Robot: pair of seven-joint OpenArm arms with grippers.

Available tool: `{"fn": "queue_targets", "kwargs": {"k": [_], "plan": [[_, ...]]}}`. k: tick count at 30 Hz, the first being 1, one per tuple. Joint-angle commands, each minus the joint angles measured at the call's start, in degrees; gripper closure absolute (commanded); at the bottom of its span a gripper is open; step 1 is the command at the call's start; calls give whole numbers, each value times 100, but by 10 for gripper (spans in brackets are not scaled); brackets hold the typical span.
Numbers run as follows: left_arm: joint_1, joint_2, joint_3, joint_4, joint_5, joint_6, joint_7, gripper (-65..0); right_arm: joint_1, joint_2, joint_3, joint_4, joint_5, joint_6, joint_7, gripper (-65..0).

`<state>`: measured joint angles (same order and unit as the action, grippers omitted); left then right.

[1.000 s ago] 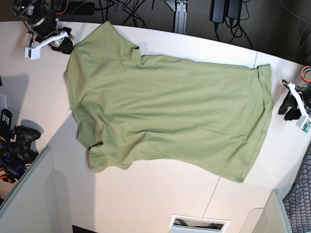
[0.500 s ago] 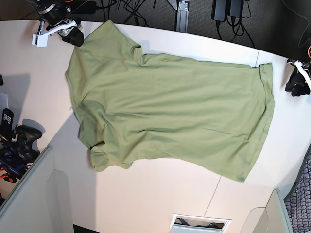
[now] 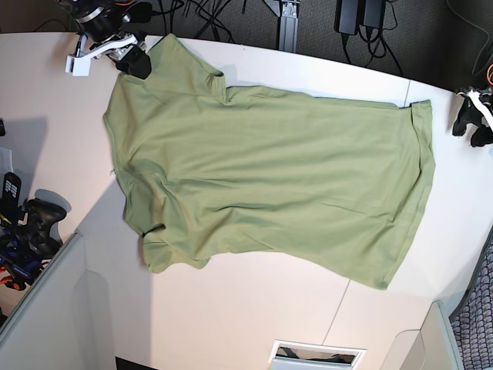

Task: Layout the t-shirt on the table in an organized manner, then fold the t-shirt properly
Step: 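Release the shirt with both grippers and move them to the shirt corners, then grasp the shirt corners with both grippers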

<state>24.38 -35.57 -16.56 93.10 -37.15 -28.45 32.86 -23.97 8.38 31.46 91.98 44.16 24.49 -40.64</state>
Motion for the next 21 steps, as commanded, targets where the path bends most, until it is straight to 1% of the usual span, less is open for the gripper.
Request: {"fn": "queue_targets", "kwargs": {"k": [1, 3, 7, 13, 17, 21], "plan": [[-37, -57, -61, -4, -33, 129, -98, -397, -44, 2, -81, 17, -177, -39, -262, -257], [-57, 48, -61, -63, -44, 234, -85, -397, -33, 0, -205, 17, -243, -39, -236, -257], [-55, 323, -61, -61, -444, 223, 129, -397, -33, 0, -433, 17, -444, -39, -168, -257], [-70, 702, -61, -61, -483, 184, 133, -397, -33, 4, -522, 17, -584, -42, -155, -257], [-55, 763, -59, -61, -627, 140, 203, -397, -35, 2, -525, 17, -586, -39, -136, -257], [-55, 763, -59, -59, -944, -170, 343, -397, -33, 2, -522, 17, -715, -42, -94, -257]]}}
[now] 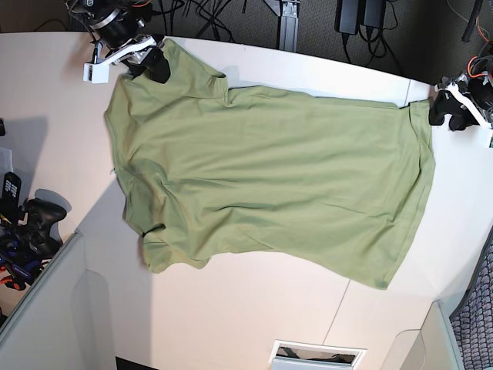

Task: Layout the t-shirt on the table in an organized manner, then fold the t-shirt properly
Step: 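Grasp the shirt corners with both grippers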

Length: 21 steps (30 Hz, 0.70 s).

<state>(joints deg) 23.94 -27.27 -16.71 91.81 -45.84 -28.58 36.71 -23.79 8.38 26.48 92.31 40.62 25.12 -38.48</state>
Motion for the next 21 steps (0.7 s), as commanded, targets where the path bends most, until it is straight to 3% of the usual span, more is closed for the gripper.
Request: {"fn": "queue_targets", "kwargs": {"k": [1, 13, 21], "plan": [[-13, -68, -44, 70, -109, -199, -28, -397, -50, 2, -24, -15, -361, -105, -308, -257], [-26, -48, 216, 76, -81, -361, -28, -397, -50, 2, -26, -17, -376, -105, -289, -257], [-31, -11, 920, 76, 507, -232, -358, -396, -52, 0, -26, -17, -352, -105, -289, -257]]}}
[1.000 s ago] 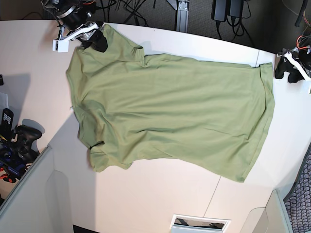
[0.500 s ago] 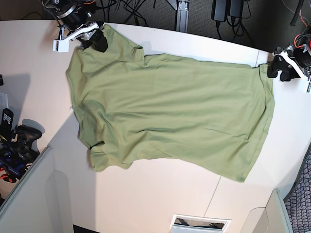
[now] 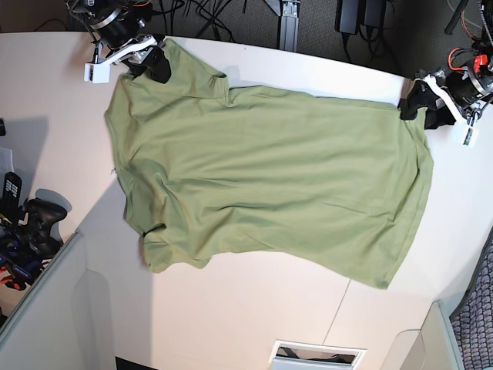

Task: Layout the t-shirt on the table in an organized manner, then fold the t-shirt properly
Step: 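Grasp the shirt corners with both grippers, then lift the held edge with both grippers and fold it over the shirt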

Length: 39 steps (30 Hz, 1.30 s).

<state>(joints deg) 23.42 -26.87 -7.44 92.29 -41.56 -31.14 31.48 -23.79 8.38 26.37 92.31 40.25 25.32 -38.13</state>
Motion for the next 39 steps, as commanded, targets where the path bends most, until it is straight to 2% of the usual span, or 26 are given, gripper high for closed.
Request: {"fn": "queue_targets", "kwargs": {"k": [1, 3, 4, 6, 8, 9, 10, 12, 14, 19, 21, 23, 24, 28, 31, 39], "plan": [[17, -26, -7, 28, 136, 127, 94, -395, -52, 0, -15, -17, -310, -125, -323, -257], [-39, 4, -7, 28, 289, 227, 66, -390, -52, 2, -15, -17, -251, -125, -326, -256], [-61, 4, -7, 28, 350, 223, 63, -365, -52, 0, -15, -17, -227, -122, -326, -254], [-76, 2, -7, 28, 389, 216, -4, -251, -52, 0, -15, -17, -208, -122, -323, -202], [-70, 4, -7, 28, 549, 214, -107, -112, -50, 0, -15, -15, -208, -122, -323, -104], [-68, 4, -7, 28, 656, 214, -170, -64, -50, 0, -15, -17, -208, -122, -321, -49], [-70, 4, -7, 28, 789, 216, -240, -34, -50, 0, -15, -17, -210, -122, -297, 0], [-72, 2, -7, 28, 1110, 216, -437, 0, -50, 2, -15, -17, -214, -122, -256, 0], [-74, 0, -13, 31, 1368, 216, -553, 0, -50, 2, -15, -17, -214, -122, -256, 0], [-72, -37, -146, 39, 1410, 144, -599, 0, -50, 35, 20, 24, -210, -122, -238, 0], [-74, -120, -249, 57, 1405, -190, -601, 0, -52, 48, 125, 155, -210, -122, -240, 0], [-70, -205, -376, 142, 1401, -765, -601, 0, -52, 85, 278, 302, -208, -122, -249, 0], [-70, -258, -426, 188, 1392, -886, -603, 0, -52, 133, 343, 358, -199, -122, -264, 0], [-52, -557, -437, 286, 957, -886, -603, 0, -55, 361, 470, 487, -55, -122, -376, 0], [-55, -706, -437, 304, 922, -886, -697, 0, -72, 472, 496, 573, -22, -122, -420, 0], [-55, -743, -461, 850, 966, -886, -708, 0, -66, 511, 841, 1274, 136, -122, -426, 0]]}}
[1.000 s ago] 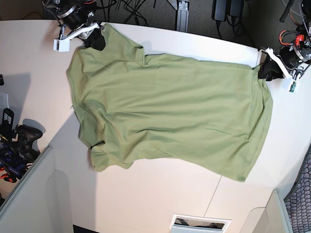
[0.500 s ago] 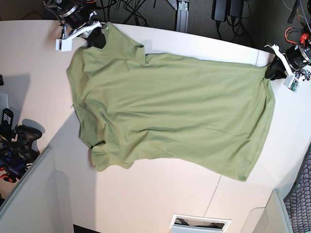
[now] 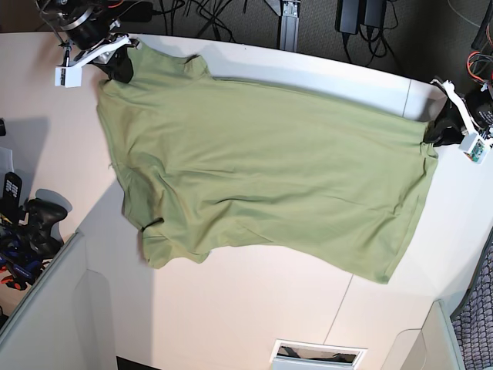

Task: Layout the t-shirt on the table in an organized manner, then fold the t-shirt properly
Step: 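Lift the held edge with both grippers and fold it over the shirt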

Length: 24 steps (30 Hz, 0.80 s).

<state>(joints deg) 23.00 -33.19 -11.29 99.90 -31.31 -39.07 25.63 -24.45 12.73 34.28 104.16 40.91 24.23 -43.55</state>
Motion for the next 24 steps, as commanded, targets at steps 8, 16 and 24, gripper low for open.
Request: {"fn": "queue_targets", "kwargs": {"k": [8, 16, 24], "plan": [[-393, -109, -79, 236, -103, -93, -184, 0, 549, 79, 111, 256, 26, -13, 197, 0], [-1088, -109, -28, -448, -107, -93, -188, 0, 1340, 76, 107, -129, -249, 2, 282, 0], [-1722, -44, 461, -1486, -57, -93, -380, 0, 1829, 76, -7, -876, -372, 2, 376, 0]]}}
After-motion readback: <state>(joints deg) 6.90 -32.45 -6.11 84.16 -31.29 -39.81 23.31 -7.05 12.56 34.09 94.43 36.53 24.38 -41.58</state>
